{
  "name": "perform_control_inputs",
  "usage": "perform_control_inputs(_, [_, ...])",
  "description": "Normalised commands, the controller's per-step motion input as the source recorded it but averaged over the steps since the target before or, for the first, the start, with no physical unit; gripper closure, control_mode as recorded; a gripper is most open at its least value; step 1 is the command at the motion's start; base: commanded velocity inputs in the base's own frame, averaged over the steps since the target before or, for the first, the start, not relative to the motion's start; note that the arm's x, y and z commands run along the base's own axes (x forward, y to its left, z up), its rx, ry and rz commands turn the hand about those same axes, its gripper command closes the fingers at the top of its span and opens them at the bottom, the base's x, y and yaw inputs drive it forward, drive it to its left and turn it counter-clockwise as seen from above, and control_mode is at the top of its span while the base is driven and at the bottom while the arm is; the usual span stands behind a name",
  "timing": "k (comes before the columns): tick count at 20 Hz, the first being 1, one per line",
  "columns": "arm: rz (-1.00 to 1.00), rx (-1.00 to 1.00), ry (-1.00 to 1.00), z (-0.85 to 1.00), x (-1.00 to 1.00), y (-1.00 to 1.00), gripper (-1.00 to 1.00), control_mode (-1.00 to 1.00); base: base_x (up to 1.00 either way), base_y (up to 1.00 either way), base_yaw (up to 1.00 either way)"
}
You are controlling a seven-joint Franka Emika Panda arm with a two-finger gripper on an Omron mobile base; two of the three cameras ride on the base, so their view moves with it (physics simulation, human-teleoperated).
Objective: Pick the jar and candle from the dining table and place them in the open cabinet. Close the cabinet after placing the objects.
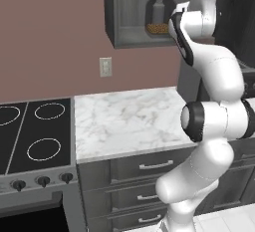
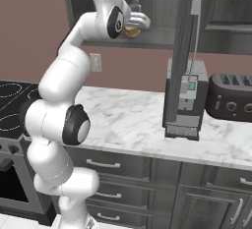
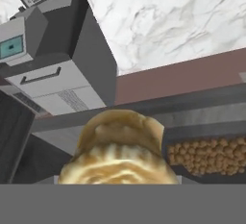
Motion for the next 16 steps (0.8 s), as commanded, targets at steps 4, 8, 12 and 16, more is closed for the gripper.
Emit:
perform_control_inputs(4, [0.00,0.00,0.00,-0.18,0.19,-0.09,1.00,-1.00,0.00,0.00,0.00])
perform_control_inputs(8, [0.00,0.00,0.03,-0.21,0.29,-0.09,1.00,-1.00,0.00,0.00,0.00])
perform_control_inputs(12, [0.00,0.00,0.02,-0.20,0.36,-0.14,1.00,-1.00,0.00,0.00,0.00])
perform_control_inputs(16, [0.00,0.00,0.00,-0.12,0.36,-0.21,1.00,-1.00,0.00,0.00,0.00])
